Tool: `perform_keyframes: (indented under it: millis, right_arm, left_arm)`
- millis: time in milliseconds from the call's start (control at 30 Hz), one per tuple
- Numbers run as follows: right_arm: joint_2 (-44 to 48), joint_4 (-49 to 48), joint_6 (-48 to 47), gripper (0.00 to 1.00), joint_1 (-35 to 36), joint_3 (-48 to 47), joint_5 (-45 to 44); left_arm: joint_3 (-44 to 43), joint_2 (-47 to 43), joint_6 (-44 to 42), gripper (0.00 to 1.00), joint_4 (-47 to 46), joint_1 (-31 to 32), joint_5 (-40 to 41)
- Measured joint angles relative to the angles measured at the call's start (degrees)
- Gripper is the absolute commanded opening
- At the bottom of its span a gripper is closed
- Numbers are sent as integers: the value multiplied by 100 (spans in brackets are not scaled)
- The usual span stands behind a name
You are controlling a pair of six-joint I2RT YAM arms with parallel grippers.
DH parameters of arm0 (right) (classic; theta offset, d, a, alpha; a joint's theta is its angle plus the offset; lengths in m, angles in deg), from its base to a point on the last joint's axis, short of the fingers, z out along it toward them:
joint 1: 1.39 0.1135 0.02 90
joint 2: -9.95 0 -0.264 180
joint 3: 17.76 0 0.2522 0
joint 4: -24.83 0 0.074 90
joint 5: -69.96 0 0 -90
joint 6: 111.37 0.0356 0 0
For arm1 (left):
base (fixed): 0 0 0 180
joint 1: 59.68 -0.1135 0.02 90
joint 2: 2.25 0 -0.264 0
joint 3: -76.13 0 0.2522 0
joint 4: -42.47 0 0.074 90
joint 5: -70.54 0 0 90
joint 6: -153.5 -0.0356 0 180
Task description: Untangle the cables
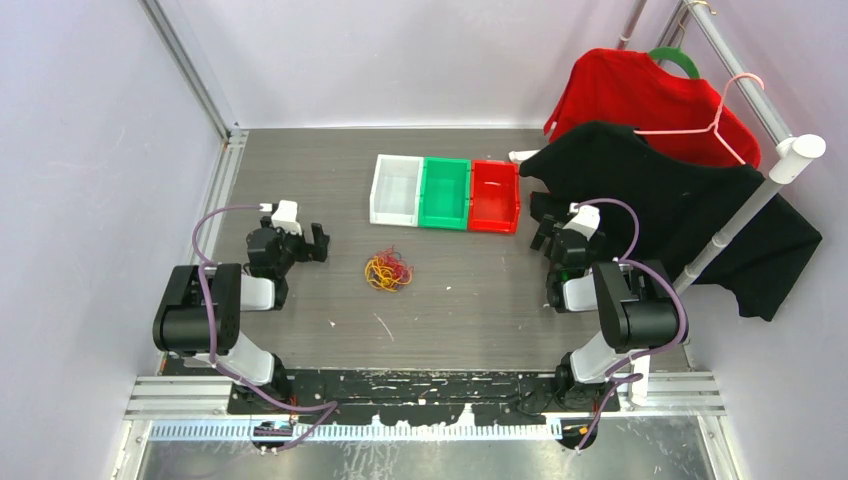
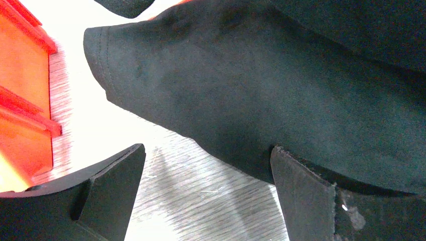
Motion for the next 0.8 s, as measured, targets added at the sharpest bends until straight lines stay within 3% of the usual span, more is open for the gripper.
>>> perform_keyframes:
  millis: [633, 700, 800]
  right_arm:
    - [9, 96, 28, 100, -72, -13, 114]
    - [127, 437, 74, 100, -133, -90, 48]
    - [605, 1722, 341, 100, -162, -597, -387]
  left_arm:
    - [0, 0, 0, 99, 0, 0, 0]
    - [0, 0, 2, 100, 0, 0, 0]
    - [0, -4, 0, 99, 7, 0, 0]
